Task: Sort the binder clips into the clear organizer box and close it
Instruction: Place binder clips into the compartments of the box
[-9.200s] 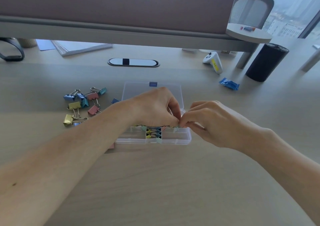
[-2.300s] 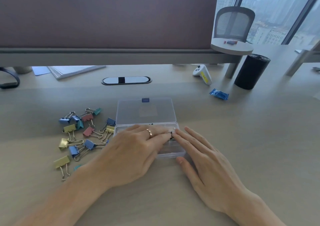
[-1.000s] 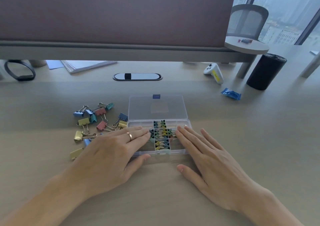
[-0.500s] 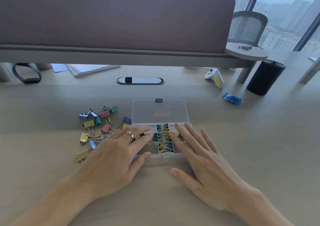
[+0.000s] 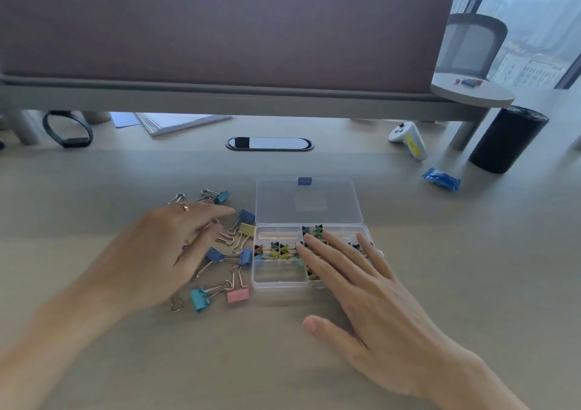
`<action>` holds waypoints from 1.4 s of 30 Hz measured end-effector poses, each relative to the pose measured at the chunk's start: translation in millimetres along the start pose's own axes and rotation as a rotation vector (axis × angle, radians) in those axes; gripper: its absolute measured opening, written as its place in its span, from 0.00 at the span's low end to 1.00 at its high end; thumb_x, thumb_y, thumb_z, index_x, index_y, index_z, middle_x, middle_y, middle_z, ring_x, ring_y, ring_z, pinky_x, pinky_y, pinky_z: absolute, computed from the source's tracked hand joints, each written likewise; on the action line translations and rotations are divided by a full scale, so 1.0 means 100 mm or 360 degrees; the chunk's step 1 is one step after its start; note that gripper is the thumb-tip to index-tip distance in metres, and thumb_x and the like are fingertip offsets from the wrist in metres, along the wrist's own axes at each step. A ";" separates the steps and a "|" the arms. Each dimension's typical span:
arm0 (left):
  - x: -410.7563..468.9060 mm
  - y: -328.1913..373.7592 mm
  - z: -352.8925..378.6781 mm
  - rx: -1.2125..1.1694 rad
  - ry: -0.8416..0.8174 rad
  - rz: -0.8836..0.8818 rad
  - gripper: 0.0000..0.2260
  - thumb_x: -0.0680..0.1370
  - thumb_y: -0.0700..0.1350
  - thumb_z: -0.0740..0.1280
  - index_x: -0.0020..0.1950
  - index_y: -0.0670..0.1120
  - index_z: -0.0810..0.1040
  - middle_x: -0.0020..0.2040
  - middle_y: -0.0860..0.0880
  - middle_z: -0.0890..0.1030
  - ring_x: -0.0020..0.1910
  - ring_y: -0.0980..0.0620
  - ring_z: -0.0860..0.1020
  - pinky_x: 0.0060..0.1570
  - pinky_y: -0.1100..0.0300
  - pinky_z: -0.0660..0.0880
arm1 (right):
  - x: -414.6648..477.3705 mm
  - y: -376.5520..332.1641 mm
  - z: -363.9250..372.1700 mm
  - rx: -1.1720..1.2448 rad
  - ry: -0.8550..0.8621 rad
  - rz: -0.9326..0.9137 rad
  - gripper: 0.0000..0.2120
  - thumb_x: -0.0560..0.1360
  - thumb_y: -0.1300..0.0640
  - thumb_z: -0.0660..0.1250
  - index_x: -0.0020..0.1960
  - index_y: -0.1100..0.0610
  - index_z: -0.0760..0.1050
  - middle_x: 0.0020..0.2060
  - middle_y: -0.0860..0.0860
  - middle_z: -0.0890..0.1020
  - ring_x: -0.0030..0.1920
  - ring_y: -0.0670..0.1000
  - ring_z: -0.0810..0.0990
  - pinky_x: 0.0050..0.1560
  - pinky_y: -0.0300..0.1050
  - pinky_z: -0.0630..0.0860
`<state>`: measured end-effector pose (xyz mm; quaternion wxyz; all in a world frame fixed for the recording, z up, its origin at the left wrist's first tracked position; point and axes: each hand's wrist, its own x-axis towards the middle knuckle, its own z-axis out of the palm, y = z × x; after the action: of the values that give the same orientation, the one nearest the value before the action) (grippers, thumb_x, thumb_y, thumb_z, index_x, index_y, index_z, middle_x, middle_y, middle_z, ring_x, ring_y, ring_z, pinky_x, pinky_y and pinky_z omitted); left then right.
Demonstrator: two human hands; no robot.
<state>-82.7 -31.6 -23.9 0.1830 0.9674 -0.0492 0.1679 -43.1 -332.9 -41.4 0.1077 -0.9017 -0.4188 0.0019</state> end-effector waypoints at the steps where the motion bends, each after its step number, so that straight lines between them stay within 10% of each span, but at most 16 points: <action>1: 0.04 -0.08 -0.02 -0.0007 0.0039 -0.0039 0.14 0.83 0.56 0.60 0.65 0.61 0.79 0.53 0.63 0.83 0.48 0.58 0.82 0.46 0.63 0.76 | 0.02 0.00 -0.01 0.0018 0.0065 -0.0006 0.36 0.81 0.26 0.42 0.84 0.41 0.44 0.83 0.36 0.45 0.82 0.40 0.39 0.82 0.52 0.41; 5: 0.30 -0.26 -0.14 -0.0121 0.0119 -0.0277 0.10 0.81 0.44 0.68 0.58 0.56 0.84 0.49 0.64 0.83 0.48 0.60 0.81 0.47 0.74 0.68 | 0.22 0.01 -0.04 0.0050 0.0192 0.0038 0.35 0.82 0.27 0.40 0.84 0.42 0.53 0.83 0.38 0.51 0.83 0.41 0.44 0.83 0.51 0.47; 19: 0.75 0.16 0.31 0.0149 -0.0242 -0.0336 0.06 0.77 0.54 0.70 0.48 0.54 0.84 0.44 0.57 0.83 0.46 0.55 0.80 0.48 0.58 0.76 | 0.39 0.24 0.10 -0.0050 0.0252 0.0296 0.36 0.81 0.28 0.37 0.81 0.44 0.61 0.81 0.42 0.62 0.81 0.44 0.54 0.82 0.49 0.54; 28: 0.76 0.14 0.33 -0.0016 -0.0269 -0.0449 0.10 0.79 0.42 0.69 0.57 0.52 0.85 0.51 0.53 0.85 0.49 0.53 0.80 0.52 0.60 0.76 | 0.32 0.27 0.14 0.0021 0.0378 0.0270 0.33 0.83 0.31 0.40 0.77 0.46 0.68 0.75 0.42 0.70 0.77 0.46 0.65 0.78 0.48 0.63; 34: 0.79 0.06 0.32 -0.0055 -0.0202 -0.0409 0.09 0.78 0.42 0.72 0.56 0.51 0.85 0.39 0.61 0.77 0.40 0.62 0.77 0.37 0.74 0.66 | 0.31 0.27 0.17 0.0058 0.0443 0.0277 0.31 0.84 0.32 0.43 0.75 0.47 0.70 0.74 0.42 0.71 0.76 0.46 0.67 0.76 0.44 0.63; 42: 0.77 0.45 0.23 -0.0465 -0.0045 -0.0039 0.07 0.77 0.47 0.75 0.53 0.53 0.80 0.46 0.61 0.83 0.45 0.66 0.81 0.43 0.76 0.74 | 0.31 0.28 0.18 0.0092 0.0457 0.0318 0.30 0.84 0.32 0.45 0.74 0.45 0.71 0.73 0.41 0.72 0.74 0.44 0.68 0.75 0.42 0.65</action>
<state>-10.8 -84.1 -2.6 0.3232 0.9333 -0.0639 0.1430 -3.7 -323.0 -62.0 0.1916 -0.9263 -0.3071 -0.1042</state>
